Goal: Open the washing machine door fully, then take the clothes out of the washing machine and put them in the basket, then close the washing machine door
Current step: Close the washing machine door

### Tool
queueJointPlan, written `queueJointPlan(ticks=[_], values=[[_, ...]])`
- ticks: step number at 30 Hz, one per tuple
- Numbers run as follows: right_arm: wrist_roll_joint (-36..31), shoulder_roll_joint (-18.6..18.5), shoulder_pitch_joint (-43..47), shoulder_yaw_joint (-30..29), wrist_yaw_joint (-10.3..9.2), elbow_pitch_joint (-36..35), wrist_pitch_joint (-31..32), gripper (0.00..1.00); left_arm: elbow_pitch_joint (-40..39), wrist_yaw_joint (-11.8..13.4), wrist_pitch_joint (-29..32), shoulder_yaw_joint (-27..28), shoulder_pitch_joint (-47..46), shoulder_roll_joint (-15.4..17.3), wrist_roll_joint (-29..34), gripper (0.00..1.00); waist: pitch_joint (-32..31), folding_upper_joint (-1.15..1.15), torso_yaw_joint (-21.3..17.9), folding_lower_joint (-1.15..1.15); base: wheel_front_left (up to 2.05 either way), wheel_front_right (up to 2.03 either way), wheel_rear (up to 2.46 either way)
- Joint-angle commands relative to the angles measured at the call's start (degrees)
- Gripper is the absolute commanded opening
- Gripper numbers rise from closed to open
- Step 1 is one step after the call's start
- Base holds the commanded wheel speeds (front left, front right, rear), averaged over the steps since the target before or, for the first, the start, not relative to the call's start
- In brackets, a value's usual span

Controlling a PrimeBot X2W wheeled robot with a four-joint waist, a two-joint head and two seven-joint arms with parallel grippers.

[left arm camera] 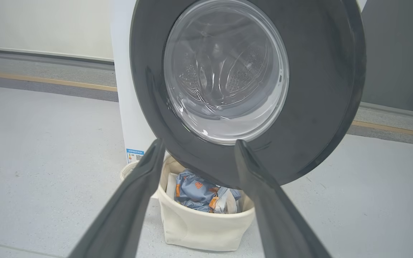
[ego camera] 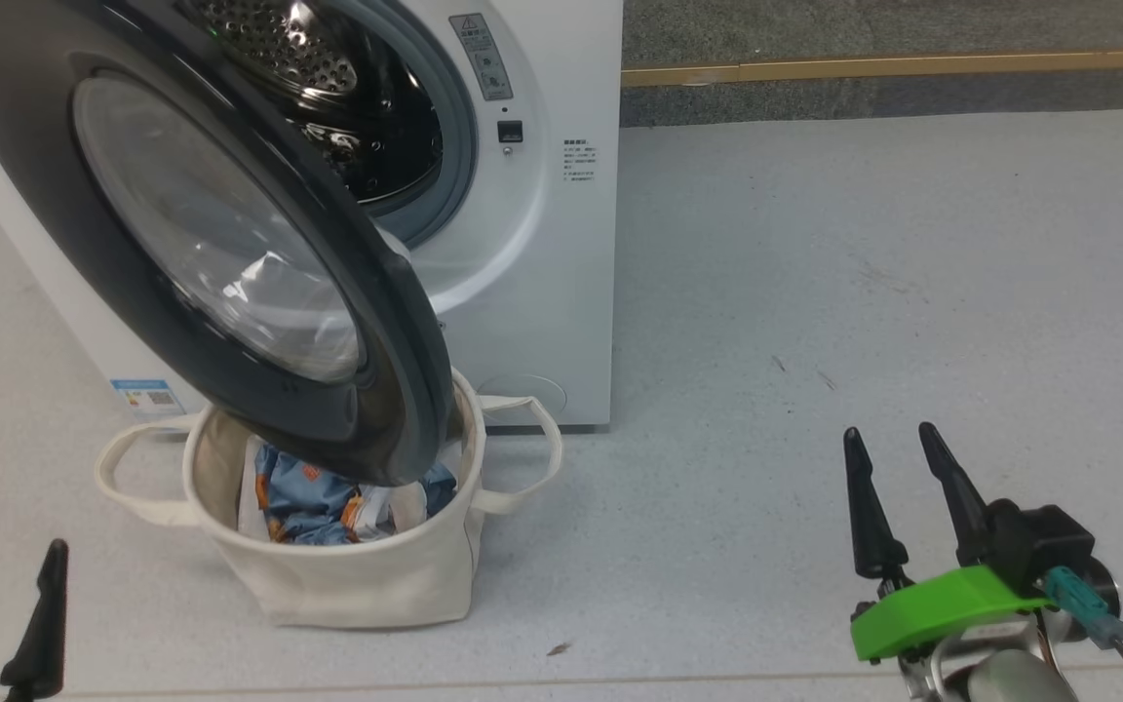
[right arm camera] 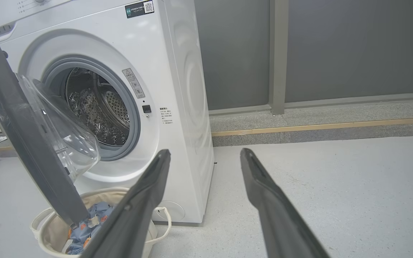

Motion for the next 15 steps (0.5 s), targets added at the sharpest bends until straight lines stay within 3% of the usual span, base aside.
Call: queueJointPlan(ticks=[1, 15], values=[[-0.42, -0.3, -1.14, 1.24, 0.05, -1.91, -0.71, 1.0, -1.58, -0.26, -0.68, 3.58, -1.71, 1.84, 0.26, 1.0, 0.03, 0.0, -0.01, 0.0, 0.0, 0.0, 0.0], [-0.44, -0.28, -1.82, 0.9, 0.05, -1.8, -0.71, 1.0, -4.84, -0.32, -0.69, 4.52, -0.21, 1.25, 1.36, 1.0, 0.51, 0.0, -0.4, 0.0, 0.0, 0.0, 0.0]])
